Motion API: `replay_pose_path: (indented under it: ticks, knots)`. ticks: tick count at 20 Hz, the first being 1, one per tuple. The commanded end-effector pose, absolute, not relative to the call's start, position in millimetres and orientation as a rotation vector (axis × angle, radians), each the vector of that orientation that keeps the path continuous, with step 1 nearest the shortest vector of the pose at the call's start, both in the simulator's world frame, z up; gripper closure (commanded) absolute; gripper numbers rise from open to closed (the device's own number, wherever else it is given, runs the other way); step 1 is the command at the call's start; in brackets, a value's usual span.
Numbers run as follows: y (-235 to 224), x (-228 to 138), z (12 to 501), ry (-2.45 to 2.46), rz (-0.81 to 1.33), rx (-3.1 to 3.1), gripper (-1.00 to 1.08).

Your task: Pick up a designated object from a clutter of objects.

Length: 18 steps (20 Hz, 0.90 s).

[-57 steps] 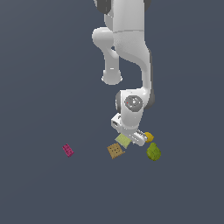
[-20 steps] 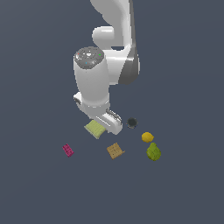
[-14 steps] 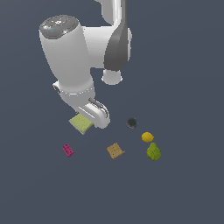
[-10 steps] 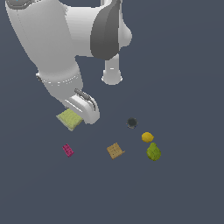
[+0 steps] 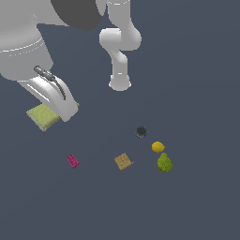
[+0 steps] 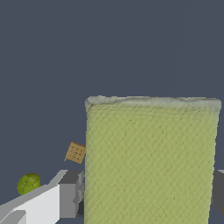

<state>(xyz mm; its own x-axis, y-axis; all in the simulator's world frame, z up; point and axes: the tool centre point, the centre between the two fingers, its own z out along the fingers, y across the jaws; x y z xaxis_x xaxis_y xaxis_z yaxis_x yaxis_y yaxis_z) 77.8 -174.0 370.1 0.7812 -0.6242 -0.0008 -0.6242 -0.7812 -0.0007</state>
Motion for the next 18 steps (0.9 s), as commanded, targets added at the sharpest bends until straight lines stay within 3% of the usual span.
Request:
replay_pose_path:
  ticks: [1,18]
  knots:
    - [-184.6,81.4,386.0,1.037,0.0,-2.965,1.08]
    - [-226.0,97.4,443.4,1.037,0.0,-2.965,1.08]
